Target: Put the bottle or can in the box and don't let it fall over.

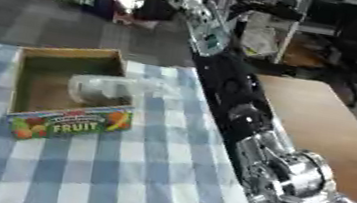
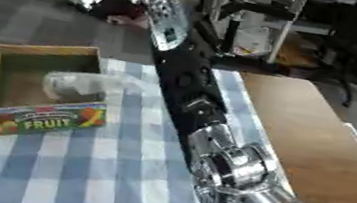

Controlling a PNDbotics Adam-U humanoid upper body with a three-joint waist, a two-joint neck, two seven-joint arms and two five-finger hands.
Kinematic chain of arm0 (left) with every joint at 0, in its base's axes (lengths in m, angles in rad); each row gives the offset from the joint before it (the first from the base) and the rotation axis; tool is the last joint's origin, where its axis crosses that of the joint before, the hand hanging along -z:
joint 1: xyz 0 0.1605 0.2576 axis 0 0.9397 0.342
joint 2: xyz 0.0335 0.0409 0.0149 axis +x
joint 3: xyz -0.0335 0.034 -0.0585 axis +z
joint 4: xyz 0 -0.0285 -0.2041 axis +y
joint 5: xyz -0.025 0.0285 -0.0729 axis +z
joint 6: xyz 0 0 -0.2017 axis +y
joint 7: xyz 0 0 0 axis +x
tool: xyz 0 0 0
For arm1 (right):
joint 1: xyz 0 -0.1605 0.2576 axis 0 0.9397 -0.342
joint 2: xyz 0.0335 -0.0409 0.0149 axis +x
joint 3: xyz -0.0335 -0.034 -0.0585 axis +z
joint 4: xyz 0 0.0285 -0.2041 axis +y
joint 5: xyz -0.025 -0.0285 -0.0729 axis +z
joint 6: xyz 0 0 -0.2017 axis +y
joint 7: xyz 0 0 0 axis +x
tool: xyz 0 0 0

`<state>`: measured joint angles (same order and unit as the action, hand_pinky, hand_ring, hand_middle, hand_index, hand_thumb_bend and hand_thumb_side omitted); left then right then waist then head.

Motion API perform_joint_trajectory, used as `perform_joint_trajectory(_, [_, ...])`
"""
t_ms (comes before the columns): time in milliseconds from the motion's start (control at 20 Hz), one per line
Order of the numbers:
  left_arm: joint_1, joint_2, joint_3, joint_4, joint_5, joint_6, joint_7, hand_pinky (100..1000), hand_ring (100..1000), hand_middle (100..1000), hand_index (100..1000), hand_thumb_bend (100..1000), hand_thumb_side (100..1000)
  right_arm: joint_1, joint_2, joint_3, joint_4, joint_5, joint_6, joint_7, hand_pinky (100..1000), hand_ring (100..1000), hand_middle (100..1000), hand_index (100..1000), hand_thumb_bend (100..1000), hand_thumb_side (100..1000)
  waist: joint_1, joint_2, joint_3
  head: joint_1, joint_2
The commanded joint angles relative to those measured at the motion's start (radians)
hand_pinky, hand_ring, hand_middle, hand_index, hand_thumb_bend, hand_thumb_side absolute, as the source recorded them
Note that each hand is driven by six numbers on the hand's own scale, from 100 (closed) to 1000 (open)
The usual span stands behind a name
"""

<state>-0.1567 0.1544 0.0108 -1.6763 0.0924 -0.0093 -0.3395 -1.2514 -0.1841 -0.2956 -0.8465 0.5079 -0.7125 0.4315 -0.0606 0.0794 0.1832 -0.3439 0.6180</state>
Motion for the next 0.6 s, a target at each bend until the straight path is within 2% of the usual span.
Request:
perform_joint_trajectory(50, [0.004,0.022,0.014,-0.012,-0.006,-0.002,0.01,804,619,612,746,201,1000,0.013,-0.078,0.02,-0.102,-0.057,0.0,-0.045,893,833,850,955,100,281,0.001,-0.025,-0.017,0.027,0.018])
perform_joint_trajectory(150, [0.013,0.027,0.021,-0.013,-0.009,-0.003,0.017,804,620,612,746,201,1000,0.06,-0.124,0.067,-0.155,-0.089,-0.001,-0.078,891,835,855,967,100,289,-0.004,-0.028,-0.038,0.046,0.028])
perform_joint_trajectory(350, [0.025,0.036,0.042,-0.017,-0.017,-0.008,0.035,804,621,612,746,201,1000,0.163,-0.221,0.15,-0.26,-0.153,0.019,-0.142,885,829,859,982,100,394,-0.01,-0.022,-0.093,0.105,0.032])
perform_joint_trajectory(450, [0.031,0.039,0.054,-0.022,-0.02,-0.013,0.046,804,621,612,746,199,1000,0.217,-0.251,0.159,-0.311,-0.186,0.046,-0.175,866,804,840,969,100,497,-0.008,-0.015,-0.126,0.147,0.029])
perform_joint_trajectory(600, [0.04,0.042,0.067,-0.03,-0.022,-0.02,0.059,804,622,613,747,210,1000,0.292,-0.244,0.129,-0.345,-0.233,0.091,-0.221,825,760,795,881,100,527,-0.002,-0.006,-0.167,0.188,0.031])
